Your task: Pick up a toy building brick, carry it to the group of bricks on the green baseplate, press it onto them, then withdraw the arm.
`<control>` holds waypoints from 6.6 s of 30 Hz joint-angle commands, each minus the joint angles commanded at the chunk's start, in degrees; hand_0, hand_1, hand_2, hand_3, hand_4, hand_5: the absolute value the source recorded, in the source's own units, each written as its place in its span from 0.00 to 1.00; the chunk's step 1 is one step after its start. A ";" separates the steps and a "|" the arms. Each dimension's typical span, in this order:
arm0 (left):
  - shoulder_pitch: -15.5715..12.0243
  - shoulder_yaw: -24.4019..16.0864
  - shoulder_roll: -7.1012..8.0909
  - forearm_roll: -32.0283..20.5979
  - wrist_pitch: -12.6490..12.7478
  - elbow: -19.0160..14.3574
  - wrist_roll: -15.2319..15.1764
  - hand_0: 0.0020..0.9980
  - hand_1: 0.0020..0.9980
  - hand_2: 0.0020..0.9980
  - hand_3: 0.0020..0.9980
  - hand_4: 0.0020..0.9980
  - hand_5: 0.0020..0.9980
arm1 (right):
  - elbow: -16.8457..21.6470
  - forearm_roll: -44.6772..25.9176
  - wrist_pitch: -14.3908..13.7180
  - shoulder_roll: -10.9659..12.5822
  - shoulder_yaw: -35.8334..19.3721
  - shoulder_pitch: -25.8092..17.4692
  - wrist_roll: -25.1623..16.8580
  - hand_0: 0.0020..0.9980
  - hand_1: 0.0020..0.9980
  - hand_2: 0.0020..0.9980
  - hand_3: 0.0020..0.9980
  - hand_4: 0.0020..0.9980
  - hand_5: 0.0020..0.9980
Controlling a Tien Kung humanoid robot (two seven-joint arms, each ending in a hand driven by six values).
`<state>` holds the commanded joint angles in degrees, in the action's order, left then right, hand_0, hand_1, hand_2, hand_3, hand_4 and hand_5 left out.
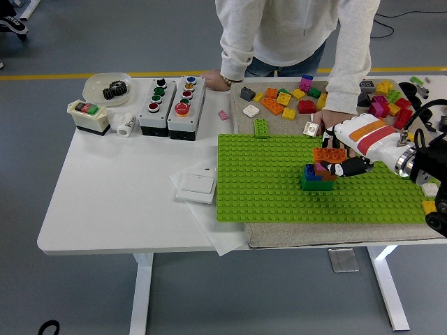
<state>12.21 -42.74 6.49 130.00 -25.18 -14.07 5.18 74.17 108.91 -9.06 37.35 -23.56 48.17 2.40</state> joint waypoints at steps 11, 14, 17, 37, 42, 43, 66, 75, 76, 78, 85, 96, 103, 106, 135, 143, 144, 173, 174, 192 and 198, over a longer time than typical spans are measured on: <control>-0.24 -0.33 -0.08 0.00 0.02 0.00 0.07 0.85 0.84 0.83 0.63 0.72 0.62 | -0.24 -0.30 0.27 -0.13 -0.11 -0.15 -0.53 0.31 0.43 0.52 0.55 0.73 0.38; -0.29 -0.35 -0.04 0.00 -0.08 -0.03 0.11 0.85 0.84 0.83 0.64 0.72 0.62 | -0.36 -0.34 0.33 -0.14 -0.26 -0.17 -0.81 0.32 0.44 0.55 0.57 0.75 0.38; -0.31 -0.43 -0.04 0.00 -0.14 -0.04 0.14 0.85 0.84 0.83 0.64 0.72 0.62 | -0.49 -0.29 0.17 -0.15 -0.37 -0.23 -0.96 0.32 0.44 0.55 0.57 0.75 0.38; -0.22 -0.50 0.04 0.00 -0.19 -0.04 0.19 0.85 0.84 0.83 0.63 0.72 0.62 | -0.67 -0.08 -0.02 -0.12 -1.10 -0.21 -1.23 0.32 0.45 0.60 0.61 0.77 0.36; -0.15 -0.37 0.07 0.00 -0.08 -0.02 0.17 0.85 0.84 0.83 0.63 0.72 0.62 | -0.64 0.06 0.28 0.02 -1.35 -0.26 -1.26 0.32 0.45 0.60 0.61 0.77 0.36; -0.14 -0.36 0.06 0.00 -0.06 -0.02 0.16 0.85 0.84 0.83 0.63 0.72 0.62 | -0.60 0.09 0.32 0.06 -1.40 -0.28 -1.27 0.32 0.45 0.61 0.62 0.80 0.38; -0.30 -0.22 0.02 0.00 0.20 0.08 0.11 0.85 0.85 0.83 0.63 0.72 0.62 | 3.96 2.17 1.02 2.39 -5.19 -2.24 -0.84 0.32 0.46 0.63 0.65 0.84 0.37; -0.61 -0.43 0.04 0.00 0.00 0.07 0.08 0.85 0.85 0.83 0.63 0.72 0.62 | 9.15 2.37 0.75 3.33 -9.28 -4.60 0.15 0.35 0.51 0.72 0.79 0.92 0.40; -0.66 -0.49 0.04 0.00 -0.02 0.07 0.06 0.85 0.85 0.83 0.63 0.72 0.62 | 9.94 2.23 0.15 3.57 -9.76 -5.15 0.38 0.35 0.51 0.72 0.79 0.92 0.40; -0.76 -0.60 0.05 0.00 -0.06 0.09 0.03 0.85 0.85 0.83 0.63 0.72 0.62 | 12.06 1.88 -1.51 4.12 -10.66 -6.41 0.74 0.35 0.51 0.72 0.79 0.92 0.40; -0.97 -1.22 0.05 0.00 -0.18 0.11 -0.11 0.85 0.85 0.83 0.63 0.72 0.62 | 18.45 -0.33 -5.29 6.32 -12.33 -10.39 -0.51 0.49 0.61 0.72 0.65 0.86 0.40; -1.11 -1.52 0.11 0.00 -0.51 0.05 -0.33 0.84 0.85 0.83 0.64 0.72 0.62 | 18.11 -0.99 -3.59 6.62 -10.36 -11.69 -0.84 0.64 0.66 0.71 0.59 0.82 0.47; -0.90 -1.01 0.16 0.00 -0.51 0.07 -0.40 0.84 0.85 0.83 0.63 0.72 0.62 | 15.96 -1.09 -2.85 6.09 -9.73 -11.06 -1.30 0.66 0.67 0.71 0.59 0.82 0.46; -0.84 -0.89 0.18 0.00 -0.52 0.07 -0.40 0.84 0.85 0.83 0.63 0.72 0.62 | 15.18 -1.20 -2.74 6.02 -9.58 -10.93 -1.57 0.67 0.67 0.71 0.59 0.83 0.46; -0.42 -0.44 0.12 0.00 -0.19 0.10 -0.30 0.84 0.85 0.83 0.63 0.72 0.62 | 11.81 -1.17 -2.24 5.45 -7.80 -10.25 -2.55 0.65 0.65 0.70 0.58 0.81 0.48; -0.33 -0.25 0.14 0.00 -0.12 0.10 -0.26 0.84 0.85 0.83 0.63 0.72 0.62 | 11.43 -1.20 -2.01 5.22 -7.40 -10.10 -2.59 0.65 0.65 0.70 0.58 0.80 0.48; -0.32 -0.22 0.14 0.00 -0.10 0.11 -0.25 0.84 0.85 0.83 0.63 0.72 0.62 | 11.36 -1.23 -1.99 5.20 -7.39 -10.07 -2.61 0.65 0.65 0.70 0.58 0.80 0.48; -0.67 -0.46 0.14 0.00 -0.23 0.04 -0.07 0.84 0.85 0.83 0.63 0.72 0.62 | 10.37 -1.58 -1.72 4.67 -6.76 -10.26 -2.66 0.64 0.64 0.70 0.58 0.81 0.47; -0.68 -0.46 0.13 0.00 -0.24 0.04 -0.07 0.84 0.85 0.83 0.63 0.72 0.62 | 10.39 -1.49 -1.66 4.63 -6.71 -10.26 -2.56 0.64 0.64 0.70 0.58 0.81 0.47; -0.48 -0.08 0.20 0.00 -0.10 0.06 0.06 0.84 0.85 0.83 0.63 0.72 0.62 | 10.67 -0.73 -1.24 4.40 -6.81 -9.90 -1.82 0.59 0.60 0.70 0.59 0.81 0.47; -0.36 0.02 0.23 0.00 -0.06 0.07 0.08 0.84 0.84 0.83 0.63 0.72 0.62 | 10.75 -0.58 -1.18 4.44 -6.89 -9.83 -1.79 0.51 0.59 0.69 0.59 0.81 0.47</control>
<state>11.85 -42.72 6.72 130.00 -25.24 -14.00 5.26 84.91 108.33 -10.24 41.78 -30.44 38.35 0.61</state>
